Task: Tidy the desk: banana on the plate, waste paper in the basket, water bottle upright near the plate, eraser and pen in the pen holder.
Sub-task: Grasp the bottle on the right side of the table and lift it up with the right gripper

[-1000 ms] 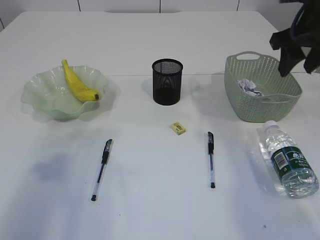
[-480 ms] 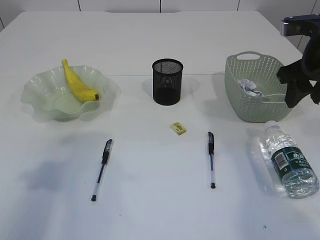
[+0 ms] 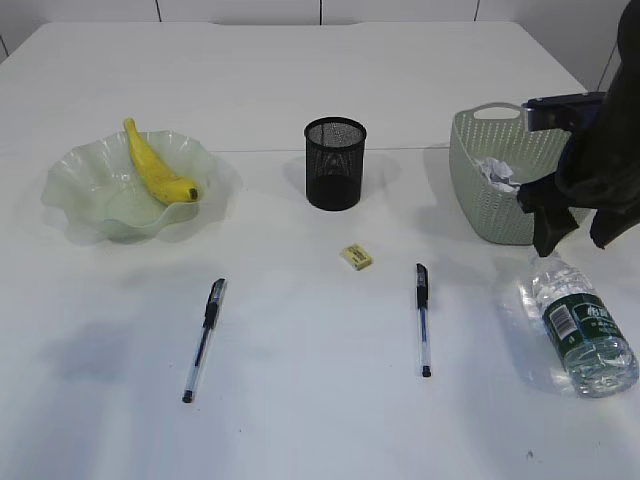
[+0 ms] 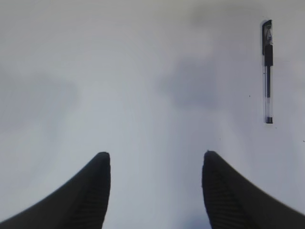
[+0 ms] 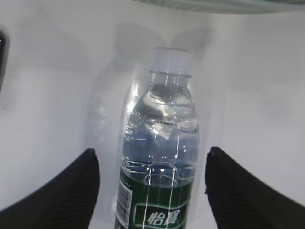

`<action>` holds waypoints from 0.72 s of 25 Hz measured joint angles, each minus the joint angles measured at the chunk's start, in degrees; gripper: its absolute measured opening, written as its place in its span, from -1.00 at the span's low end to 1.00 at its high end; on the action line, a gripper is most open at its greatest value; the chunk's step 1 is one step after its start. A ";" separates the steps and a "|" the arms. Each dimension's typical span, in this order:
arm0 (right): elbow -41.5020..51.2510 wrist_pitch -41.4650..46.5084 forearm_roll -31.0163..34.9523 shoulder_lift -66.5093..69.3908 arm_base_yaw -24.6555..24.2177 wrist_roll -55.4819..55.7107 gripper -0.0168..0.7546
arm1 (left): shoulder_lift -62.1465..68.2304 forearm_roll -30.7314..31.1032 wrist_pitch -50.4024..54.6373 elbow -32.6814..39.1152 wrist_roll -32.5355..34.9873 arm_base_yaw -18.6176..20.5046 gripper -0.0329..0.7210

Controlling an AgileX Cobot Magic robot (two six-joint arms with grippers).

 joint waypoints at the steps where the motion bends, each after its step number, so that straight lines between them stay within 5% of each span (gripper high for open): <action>1: 0.00 -0.30 0.00 0.75 0.00 -0.01 0.40 | 0.00 0.00 0.00 0.00 0.00 0.00 0.22; 18: -0.32 -3.27 -1.05 7.28 -1.87 2.85 0.55 | 0.00 -0.21 -2.15 0.00 0.00 0.00 0.22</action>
